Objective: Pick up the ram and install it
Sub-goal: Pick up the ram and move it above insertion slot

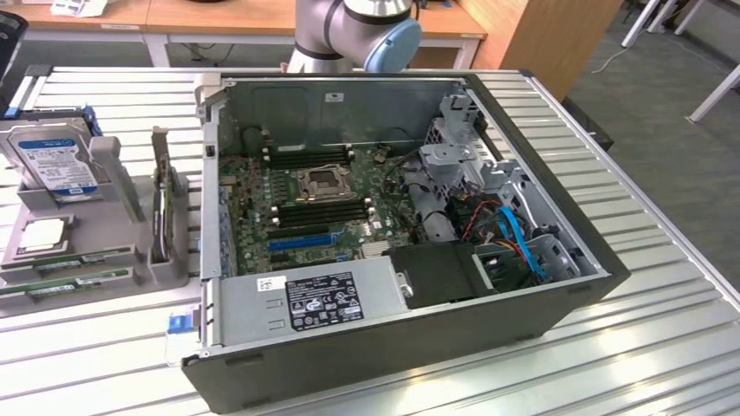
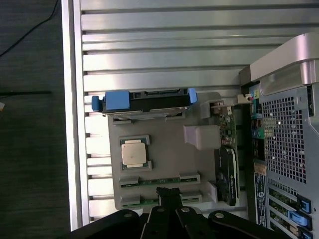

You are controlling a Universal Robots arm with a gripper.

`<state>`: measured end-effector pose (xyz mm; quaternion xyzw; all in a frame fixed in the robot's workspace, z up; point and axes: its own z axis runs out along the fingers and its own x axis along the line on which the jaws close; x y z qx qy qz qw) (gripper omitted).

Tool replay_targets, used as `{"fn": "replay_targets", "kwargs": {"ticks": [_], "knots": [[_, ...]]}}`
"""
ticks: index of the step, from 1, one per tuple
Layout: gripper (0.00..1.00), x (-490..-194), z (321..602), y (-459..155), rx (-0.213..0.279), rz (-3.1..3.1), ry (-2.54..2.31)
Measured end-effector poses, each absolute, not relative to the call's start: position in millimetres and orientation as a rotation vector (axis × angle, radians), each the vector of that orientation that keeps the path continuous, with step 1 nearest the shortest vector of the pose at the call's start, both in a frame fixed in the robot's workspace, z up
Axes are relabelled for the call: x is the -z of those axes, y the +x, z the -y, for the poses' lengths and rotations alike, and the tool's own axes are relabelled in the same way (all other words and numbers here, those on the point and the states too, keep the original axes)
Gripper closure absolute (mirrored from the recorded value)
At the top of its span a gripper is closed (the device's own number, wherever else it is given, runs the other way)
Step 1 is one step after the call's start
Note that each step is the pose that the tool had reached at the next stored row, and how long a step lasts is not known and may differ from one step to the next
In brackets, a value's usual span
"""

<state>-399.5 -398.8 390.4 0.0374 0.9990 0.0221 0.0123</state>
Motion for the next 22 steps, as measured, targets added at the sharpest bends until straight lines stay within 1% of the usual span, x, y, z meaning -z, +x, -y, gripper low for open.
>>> {"fn": "replay_targets", "kwargs": {"ticks": [13,22], "knots": [[0.9,-390.4,398.8,-399.5,-0.069,-3.115,0.106],[0.9,-390.4,398.8,-399.5,-0.07,-3.118,0.005]]}}
